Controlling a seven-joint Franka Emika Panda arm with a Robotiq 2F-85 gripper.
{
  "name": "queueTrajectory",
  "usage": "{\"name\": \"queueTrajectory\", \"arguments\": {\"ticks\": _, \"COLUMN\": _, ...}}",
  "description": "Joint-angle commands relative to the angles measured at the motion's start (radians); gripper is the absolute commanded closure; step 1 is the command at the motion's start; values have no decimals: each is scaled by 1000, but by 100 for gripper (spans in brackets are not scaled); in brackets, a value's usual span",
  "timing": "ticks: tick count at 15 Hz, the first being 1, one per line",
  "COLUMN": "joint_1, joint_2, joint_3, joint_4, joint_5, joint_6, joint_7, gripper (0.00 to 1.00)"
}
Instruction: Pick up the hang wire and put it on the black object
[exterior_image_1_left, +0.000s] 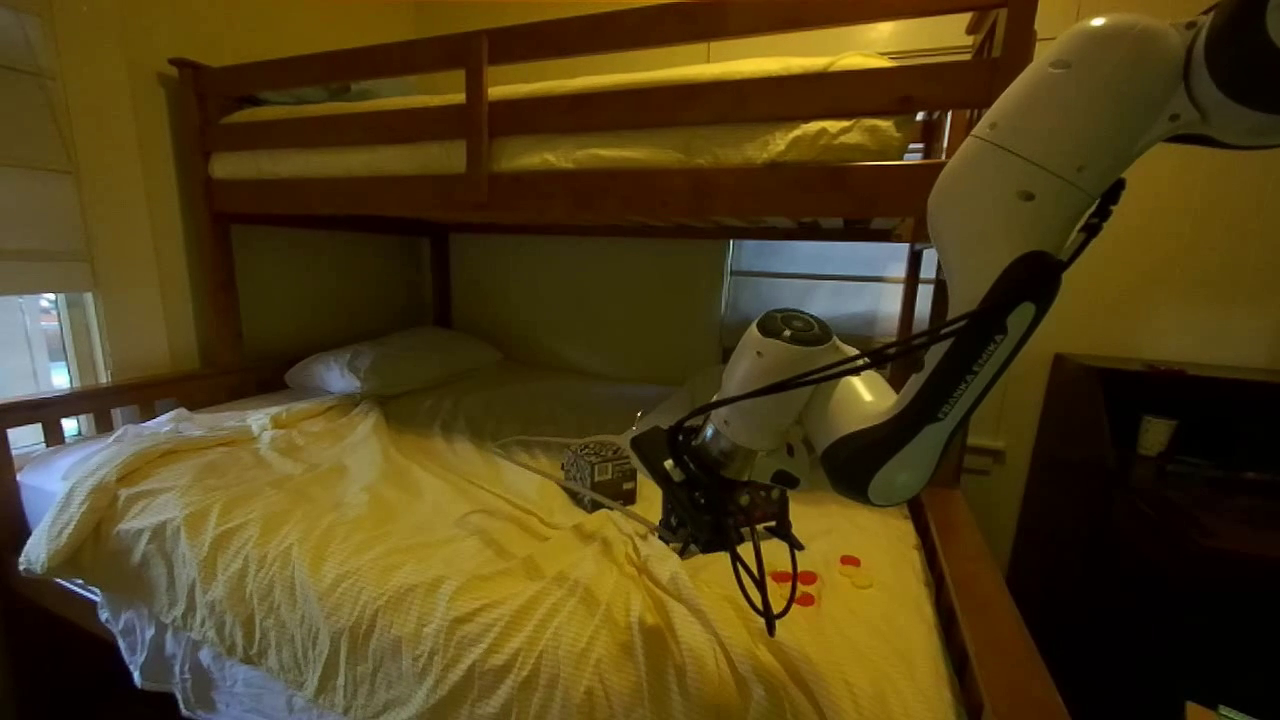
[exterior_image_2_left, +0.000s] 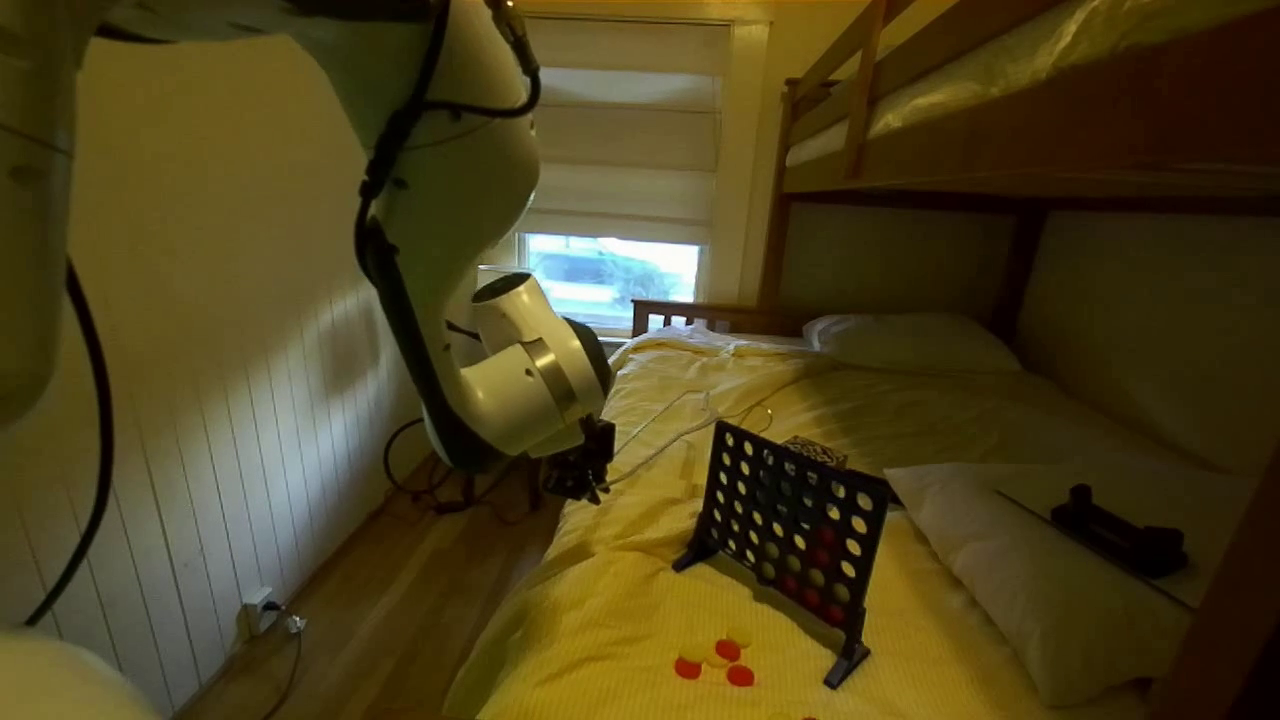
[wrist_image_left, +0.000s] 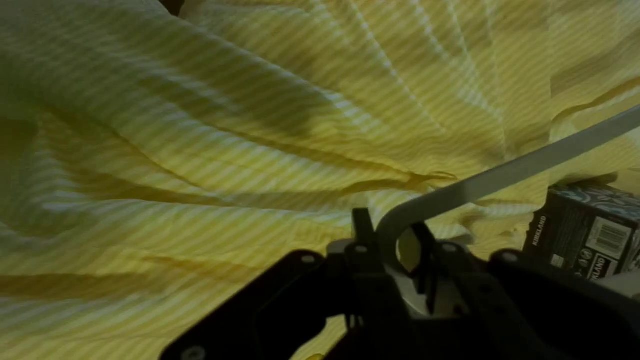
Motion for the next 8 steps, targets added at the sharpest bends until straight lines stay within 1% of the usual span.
{"name": "queueTrajectory", "arguments": {"ticks": 1, "joint_1": 52, "joint_2": -87, "joint_3": -18, "joint_4": -63, "joint_5": 76, "joint_6": -83, "joint_7": 27, "gripper": 95}}
{"name": "queueTrajectory", "arguments": {"ticks": 4, "joint_1": 84, "joint_2": -131, "joint_3": -34, "joint_4": -75, "joint_5": 109, "joint_6": -145, "joint_7": 27, "gripper": 95}}
{"name": "queueTrajectory", "arguments": {"ticks": 8, "joint_1": 120, "joint_2": -172, "joint_3": -59, "joint_4": -58, "joint_5": 105, "joint_6": -223, "joint_7": 27, "gripper": 95}}
